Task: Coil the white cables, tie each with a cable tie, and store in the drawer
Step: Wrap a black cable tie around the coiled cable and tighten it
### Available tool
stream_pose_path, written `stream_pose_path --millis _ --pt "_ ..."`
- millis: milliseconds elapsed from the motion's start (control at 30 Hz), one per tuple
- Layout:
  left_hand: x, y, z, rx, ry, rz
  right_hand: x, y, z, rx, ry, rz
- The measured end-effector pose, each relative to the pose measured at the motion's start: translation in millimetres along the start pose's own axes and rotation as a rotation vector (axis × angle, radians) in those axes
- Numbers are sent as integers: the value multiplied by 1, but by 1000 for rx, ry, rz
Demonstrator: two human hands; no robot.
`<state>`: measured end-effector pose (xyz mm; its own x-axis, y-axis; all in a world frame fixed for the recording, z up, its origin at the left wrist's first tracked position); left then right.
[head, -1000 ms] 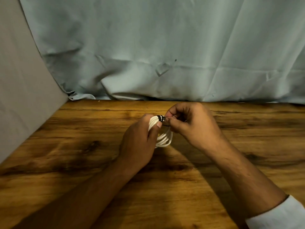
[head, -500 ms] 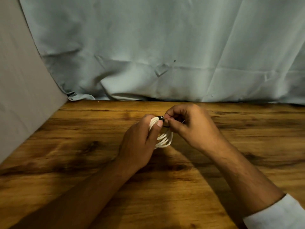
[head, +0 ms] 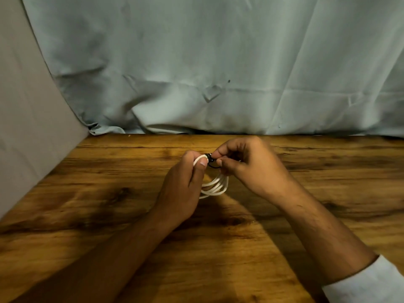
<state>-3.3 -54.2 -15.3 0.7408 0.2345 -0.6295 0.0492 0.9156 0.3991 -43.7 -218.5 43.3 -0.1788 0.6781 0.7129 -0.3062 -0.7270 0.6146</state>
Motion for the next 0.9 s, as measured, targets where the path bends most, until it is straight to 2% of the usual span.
stream_pose_path --millis 200,467,900 --pt "-1 0 2 -5 18 -32 -2 1 0 -44 -106 107" --pt "-2 -1 0 -5 -14 24 10 5 -4 -86 -52 -118" --pt "-3 -3 1 -15 -18 4 21 3 -10 -145 81 -350"
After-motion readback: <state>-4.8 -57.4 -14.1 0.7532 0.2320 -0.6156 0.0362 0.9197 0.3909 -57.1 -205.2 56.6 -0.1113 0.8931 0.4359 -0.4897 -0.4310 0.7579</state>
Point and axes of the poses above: each hand's wrist, its own z-axis towards the middle knuckle, its own y-axis out of the back of the hand, x = y × z, the point moved 2 cm from there along z, towards the middle knuckle, and after that the axes turned 8 degrees about -y, right-handed, at the moved point
